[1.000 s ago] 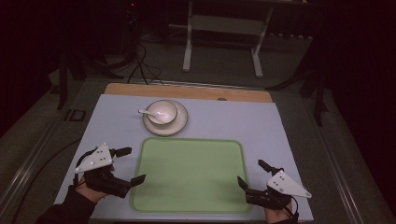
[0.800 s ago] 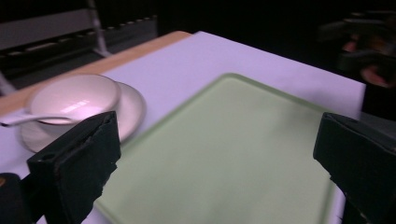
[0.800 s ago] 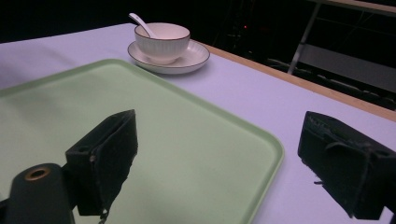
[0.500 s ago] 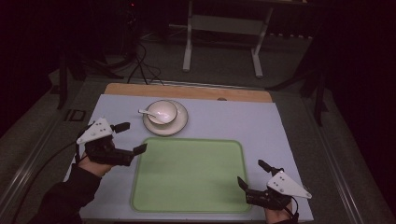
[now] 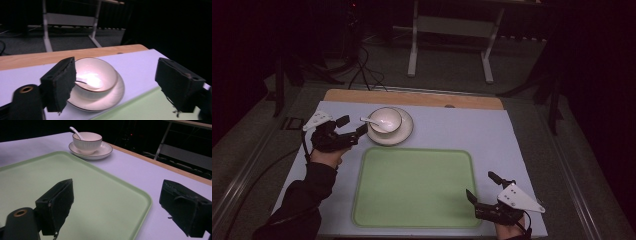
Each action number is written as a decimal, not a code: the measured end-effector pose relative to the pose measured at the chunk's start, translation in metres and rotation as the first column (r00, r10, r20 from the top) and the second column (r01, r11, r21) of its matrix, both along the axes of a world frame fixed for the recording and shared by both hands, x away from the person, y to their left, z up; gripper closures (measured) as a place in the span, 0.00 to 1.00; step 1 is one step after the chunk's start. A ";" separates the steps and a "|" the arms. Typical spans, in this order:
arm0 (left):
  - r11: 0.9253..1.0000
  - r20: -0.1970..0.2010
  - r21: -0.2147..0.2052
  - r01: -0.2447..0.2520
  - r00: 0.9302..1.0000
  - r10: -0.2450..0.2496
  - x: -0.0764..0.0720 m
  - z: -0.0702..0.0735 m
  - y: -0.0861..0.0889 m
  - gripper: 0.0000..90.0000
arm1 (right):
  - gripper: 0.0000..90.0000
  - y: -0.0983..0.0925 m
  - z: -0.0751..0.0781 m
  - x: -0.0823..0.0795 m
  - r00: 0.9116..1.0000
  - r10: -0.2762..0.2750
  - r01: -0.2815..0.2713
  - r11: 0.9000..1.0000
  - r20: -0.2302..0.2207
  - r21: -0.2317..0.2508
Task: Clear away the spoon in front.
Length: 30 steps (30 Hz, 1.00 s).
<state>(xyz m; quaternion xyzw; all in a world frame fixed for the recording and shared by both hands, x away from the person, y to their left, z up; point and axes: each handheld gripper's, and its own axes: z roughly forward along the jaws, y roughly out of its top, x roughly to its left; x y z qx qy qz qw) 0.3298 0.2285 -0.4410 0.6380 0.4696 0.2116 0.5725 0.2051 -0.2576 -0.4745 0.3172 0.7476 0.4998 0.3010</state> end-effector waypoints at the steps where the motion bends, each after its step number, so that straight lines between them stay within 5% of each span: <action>1: 1.000 -0.002 -0.004 -0.014 1.000 0.014 0.003 -0.003 0.001 0.22 | 0.13 0.000 0.000 0.000 1.000 -0.001 0.001 1.000 0.001 0.001; 7: 0.990 -0.047 -0.117 -0.073 0.997 0.067 0.018 -0.020 0.007 0.31 | 0.13 0.000 0.000 0.000 1.000 0.000 0.000 1.000 -0.001 0.001; 14: 0.982 -0.081 -0.154 -0.108 0.992 0.097 0.029 -0.035 0.006 0.31 | 0.13 -0.001 0.000 0.000 1.000 0.000 0.000 1.000 -0.002 0.002; 15: 0.971 -0.113 -0.194 -0.142 0.986 0.122 0.036 -0.046 0.007 0.31 | 0.13 -0.001 0.000 0.001 1.000 0.000 0.000 1.000 -0.003 0.003; 20: 0.952 -0.158 -0.224 -0.207 0.972 0.175 0.047 -0.058 0.007 0.33 | 0.13 0.000 -0.001 0.001 1.000 0.002 -0.002 1.000 -0.002 -0.004; 30: 0.899 -0.246 -0.329 -0.290 0.945 0.215 0.063 -0.077 0.005 0.42 | 0.14 0.000 -0.001 0.001 1.000 0.003 -0.003 1.000 -0.008 -0.002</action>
